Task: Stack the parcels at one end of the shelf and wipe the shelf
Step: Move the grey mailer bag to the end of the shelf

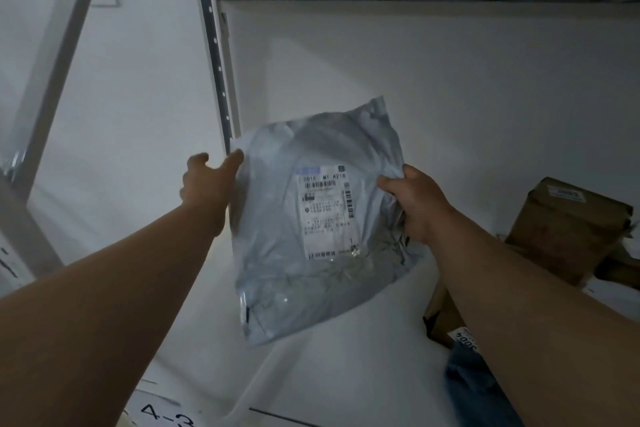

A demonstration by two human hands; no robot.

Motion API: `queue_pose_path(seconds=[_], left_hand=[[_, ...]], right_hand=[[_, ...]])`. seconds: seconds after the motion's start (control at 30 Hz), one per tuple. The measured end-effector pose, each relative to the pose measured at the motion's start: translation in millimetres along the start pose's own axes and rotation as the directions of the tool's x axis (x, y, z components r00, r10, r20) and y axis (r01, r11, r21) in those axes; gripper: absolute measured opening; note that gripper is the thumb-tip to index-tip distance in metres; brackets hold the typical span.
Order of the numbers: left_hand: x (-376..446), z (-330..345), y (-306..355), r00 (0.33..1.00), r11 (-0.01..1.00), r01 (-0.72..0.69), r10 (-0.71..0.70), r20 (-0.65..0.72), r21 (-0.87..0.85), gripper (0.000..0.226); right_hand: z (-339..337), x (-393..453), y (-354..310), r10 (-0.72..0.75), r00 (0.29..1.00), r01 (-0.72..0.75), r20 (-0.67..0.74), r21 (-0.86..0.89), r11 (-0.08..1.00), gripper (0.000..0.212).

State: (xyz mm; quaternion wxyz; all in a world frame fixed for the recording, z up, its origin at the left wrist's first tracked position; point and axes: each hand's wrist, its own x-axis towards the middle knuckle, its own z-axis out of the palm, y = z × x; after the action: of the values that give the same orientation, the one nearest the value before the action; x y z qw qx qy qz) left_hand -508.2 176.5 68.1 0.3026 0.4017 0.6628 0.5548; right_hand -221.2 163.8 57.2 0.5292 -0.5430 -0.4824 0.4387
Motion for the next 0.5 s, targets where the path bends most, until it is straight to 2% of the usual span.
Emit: queue_pose_path(seconds=[0.07,0.1,0.17,0.23,0.3,0.4,0.5], left_hand=[[-3.1,-2.7,-11.3,0.962,0.978,0.201,-0.187,0.197,-0.053,0.108],[-6.6,-3.0,-15.9,0.904,0.953,0.295,-0.257,0.342,-0.064,0.11],[-16.7,-3.8,-19.9,0.774,0.918,0.391,-0.292,0.562,-0.062,0.086],[-20.5,-3.5,-22.6,0.711,0.902,0.421,-0.263,0.652,-0.095,0.063],[-19.5,-4.2,-23.2,0.709,0.904,0.404,-0.211,0.673,-0.141,0.059],[-13.1,-4.4,-20.5,0.783,0.908,0.374,-0.197,0.59,-0.192,0.055],[-10.7,-3.6,-16.3,0.818,0.915,0.355,-0.205,0.538,-0.192,0.048]], right_hand=[[-0.3,1.0,3.8,0.026,0.999,-0.023,-0.028,0.099,0.995,0.011],[0.4,2.0,5.6,0.031,0.999,-0.027,-0.032,0.129,0.991,0.012],[2.2,2.3,8.4,0.029,0.999,-0.023,-0.038,0.148,0.989,0.012],[2.7,3.7,10.8,0.014,0.999,-0.008,-0.052,0.118,0.993,0.01],[2.1,5.1,12.6,0.005,0.998,0.0,-0.063,0.087,0.996,0.01],[0.5,5.6,14.3,0.009,0.998,-0.003,-0.062,0.089,0.996,0.014],[-0.7,4.9,15.9,0.013,0.998,-0.006,-0.061,0.105,0.994,0.017]])
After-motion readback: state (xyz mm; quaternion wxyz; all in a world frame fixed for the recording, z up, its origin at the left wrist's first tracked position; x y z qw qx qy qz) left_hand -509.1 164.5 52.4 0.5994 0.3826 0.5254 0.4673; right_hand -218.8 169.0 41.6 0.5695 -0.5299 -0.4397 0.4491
